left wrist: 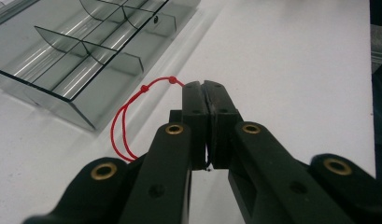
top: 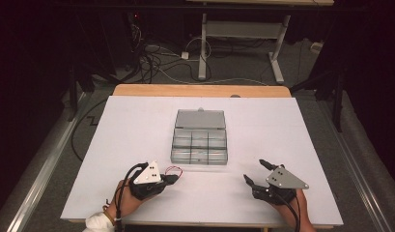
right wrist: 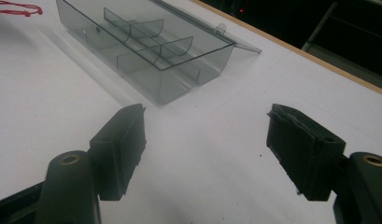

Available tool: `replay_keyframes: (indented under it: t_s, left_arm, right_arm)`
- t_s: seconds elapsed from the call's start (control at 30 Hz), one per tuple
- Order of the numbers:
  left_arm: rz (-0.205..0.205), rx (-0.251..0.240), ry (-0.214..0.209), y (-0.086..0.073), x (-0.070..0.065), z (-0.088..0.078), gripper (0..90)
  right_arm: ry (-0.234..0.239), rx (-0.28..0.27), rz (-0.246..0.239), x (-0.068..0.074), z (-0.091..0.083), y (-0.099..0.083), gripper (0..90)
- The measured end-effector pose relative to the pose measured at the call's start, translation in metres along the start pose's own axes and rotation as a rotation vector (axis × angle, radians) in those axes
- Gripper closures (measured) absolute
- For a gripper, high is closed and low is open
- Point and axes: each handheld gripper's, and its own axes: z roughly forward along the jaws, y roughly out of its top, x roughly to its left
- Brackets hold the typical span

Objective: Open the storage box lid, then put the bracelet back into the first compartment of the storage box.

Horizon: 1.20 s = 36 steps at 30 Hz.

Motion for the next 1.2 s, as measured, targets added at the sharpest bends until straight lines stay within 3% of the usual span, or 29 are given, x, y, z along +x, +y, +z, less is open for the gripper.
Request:
replay_keyframes:
  t_s: [0.03, 0.07, 0.17, 0.2, 0.23, 0.27, 0.3, 0.37, 0.4, 0.43, 0.47, 0.67, 0.9, 1.2]
  left_arm:
    - [-0.035, -0.024, -0.003, -0.001, -0.003, 0.002, 85.8]
    - [0.001, -0.001, 0.002, 0.000, 0.000, 0.000, 85.7]
    - [0.002, -0.002, 0.003, -0.001, 0.000, 0.000, 85.8]
    - [-0.030, -0.025, 0.000, -0.001, -0.003, 0.001, 85.7]
    - [0.005, -0.001, 0.004, 0.000, -0.001, 0.000, 85.8]
    - [-0.031, -0.026, 0.002, 0.000, -0.004, 0.001, 85.7]
    - [0.007, 0.000, 0.004, 0.000, -0.001, 0.000, 85.7]
    - [0.010, 0.000, 0.005, 0.001, -0.001, 0.000, 85.8]
    - [0.007, -0.005, 0.005, 0.002, -0.001, 0.000, 85.8]
    - [-0.039, -0.040, -0.001, 0.002, -0.003, 0.002, 85.8]
    - [0.004, -0.009, 0.004, 0.002, 0.000, 0.000, 85.8]
    - [0.015, -0.019, 0.018, 0.006, 0.004, -0.004, 85.8]
    - [0.007, -0.064, 0.037, 0.023, 0.023, -0.009, 85.8]
    - [0.022, -0.074, 0.054, 0.052, 0.050, 0.000, 85.8]
  right_arm:
    - [0.001, -0.001, 0.002, 0.000, 0.000, 0.000, 28.8]
    - [0.000, -0.003, 0.003, 0.000, 0.000, 0.000, 28.8]
    - [-0.002, -0.005, 0.004, -0.001, -0.001, 0.000, 28.5]
    - [-0.004, -0.005, 0.004, -0.001, -0.001, 0.000, 28.5]
    - [-0.004, -0.005, 0.004, -0.001, -0.001, 0.000, 28.5]
    - [-0.002, -0.004, 0.004, -0.001, -0.002, 0.000, 28.5]
    - [-0.002, -0.002, 0.001, -0.001, -0.002, 0.000, 28.5]
    - [-0.006, -0.006, 0.000, -0.001, -0.003, 0.000, 28.5]
    - [-0.004, -0.006, 0.000, -0.001, -0.003, 0.000, 28.5]
    - [-0.003, -0.005, 0.001, -0.001, -0.003, 0.000, 28.5]
    - [-0.003, -0.003, 0.001, -0.001, -0.003, 0.000, 28.5]
    - [0.010, 0.012, 0.007, 0.000, -0.001, -0.001, 28.5]
    - [0.004, 0.010, 0.005, 0.001, -0.003, -0.002, 28.5]
    - [-0.002, 0.008, 0.000, 0.002, -0.004, -0.001, 28.5]
